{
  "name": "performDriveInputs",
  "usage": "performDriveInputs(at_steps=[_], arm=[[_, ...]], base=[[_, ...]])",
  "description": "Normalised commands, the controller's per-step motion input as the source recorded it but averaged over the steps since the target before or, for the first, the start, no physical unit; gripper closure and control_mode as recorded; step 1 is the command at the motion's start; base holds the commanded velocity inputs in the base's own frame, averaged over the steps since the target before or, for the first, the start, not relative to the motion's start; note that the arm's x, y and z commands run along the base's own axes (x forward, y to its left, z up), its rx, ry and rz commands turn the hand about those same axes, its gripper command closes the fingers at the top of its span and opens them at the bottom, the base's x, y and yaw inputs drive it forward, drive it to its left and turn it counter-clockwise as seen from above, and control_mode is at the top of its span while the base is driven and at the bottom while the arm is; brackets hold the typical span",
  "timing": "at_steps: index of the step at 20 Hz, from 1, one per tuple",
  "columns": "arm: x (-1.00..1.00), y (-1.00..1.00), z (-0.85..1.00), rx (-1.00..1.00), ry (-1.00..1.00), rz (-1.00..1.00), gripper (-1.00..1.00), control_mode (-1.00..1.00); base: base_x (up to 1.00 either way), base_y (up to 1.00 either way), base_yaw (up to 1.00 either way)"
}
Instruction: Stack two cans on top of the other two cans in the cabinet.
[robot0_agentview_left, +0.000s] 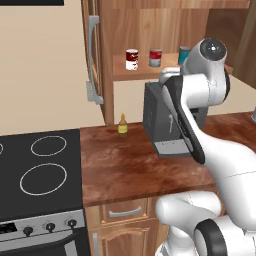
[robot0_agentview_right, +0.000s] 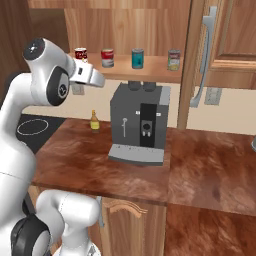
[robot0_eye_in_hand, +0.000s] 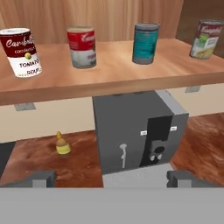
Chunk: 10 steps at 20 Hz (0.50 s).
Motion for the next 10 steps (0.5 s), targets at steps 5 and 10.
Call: performDriveInputs(at_steps=[5, 10], arm=[[0.01, -0.01, 0.02, 0.03, -0.1, 0.0, -1.0, -1.0], [0.0, -0.13, 0.0, 0.01, -0.09, -0.09, -1.0, -1.0]], base=[[0.0, 0.0, 0.0], [0.0, 0.0, 0.0]])
